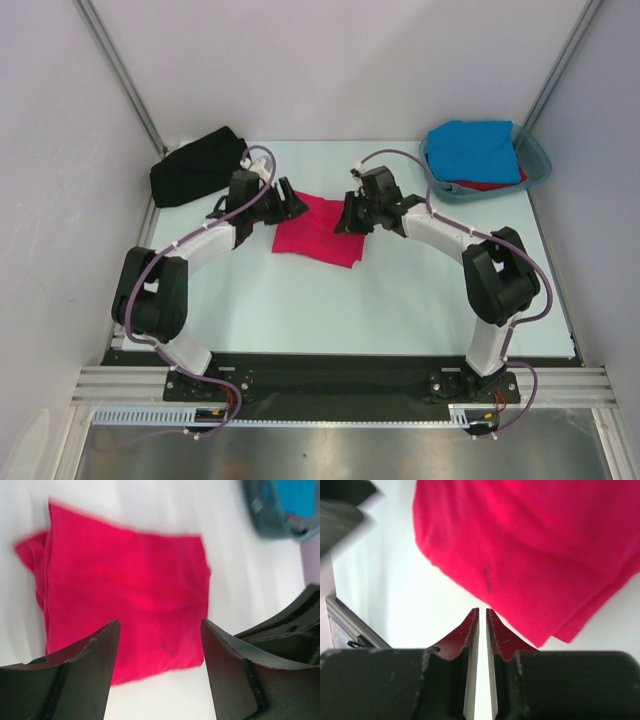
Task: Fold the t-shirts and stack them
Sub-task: Fold the tshirt
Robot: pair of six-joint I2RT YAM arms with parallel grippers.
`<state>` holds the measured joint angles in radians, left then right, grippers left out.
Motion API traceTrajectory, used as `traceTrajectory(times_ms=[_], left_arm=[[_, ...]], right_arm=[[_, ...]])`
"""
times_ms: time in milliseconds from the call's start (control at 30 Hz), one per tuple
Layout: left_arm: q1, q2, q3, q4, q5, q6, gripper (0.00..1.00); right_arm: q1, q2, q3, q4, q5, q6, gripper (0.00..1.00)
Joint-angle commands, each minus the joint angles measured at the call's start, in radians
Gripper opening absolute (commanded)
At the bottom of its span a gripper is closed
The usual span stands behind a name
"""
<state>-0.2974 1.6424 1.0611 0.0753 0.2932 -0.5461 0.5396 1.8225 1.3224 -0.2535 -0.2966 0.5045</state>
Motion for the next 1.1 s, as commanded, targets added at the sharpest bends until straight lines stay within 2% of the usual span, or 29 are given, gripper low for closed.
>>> traceTrajectory(times_ms=[0,233,467,567,767,1067], left_arm=[[-0.008,-0.027,-0.104,0.01,0.014,-0.04,0.71],[-0.009,0.023,-0.187,0.032,0.018,-0.049,0.71],[-0.013,0.085,-0.165,0.05,0.017,-0.035,0.71],[-0.014,0.1,-0.147,0.02,-0.017,-0.006,0.71],[-0.016,0.102,-0.075,-0.127,-0.127,0.109,0.71],[-0.017,0.086,-0.03,-0.226,-0.255,0.202,0.72]], right_arm=[[0.025,0.015,-0.009,0.052,-0.068,0.019,0.16],[0.034,0.081,-0.022,0.089,-0.092,0.045,0.15],[0.033,0.139,-0.019,0.071,-0.032,0.025,0.15],[0.034,0.155,-0.014,0.019,0.037,0.023,0.15],[0.026,0.153,-0.011,-0.154,0.295,0.026,0.13],[-0.05,0.129,-0.068,-0.227,0.52,0.012,0.13]])
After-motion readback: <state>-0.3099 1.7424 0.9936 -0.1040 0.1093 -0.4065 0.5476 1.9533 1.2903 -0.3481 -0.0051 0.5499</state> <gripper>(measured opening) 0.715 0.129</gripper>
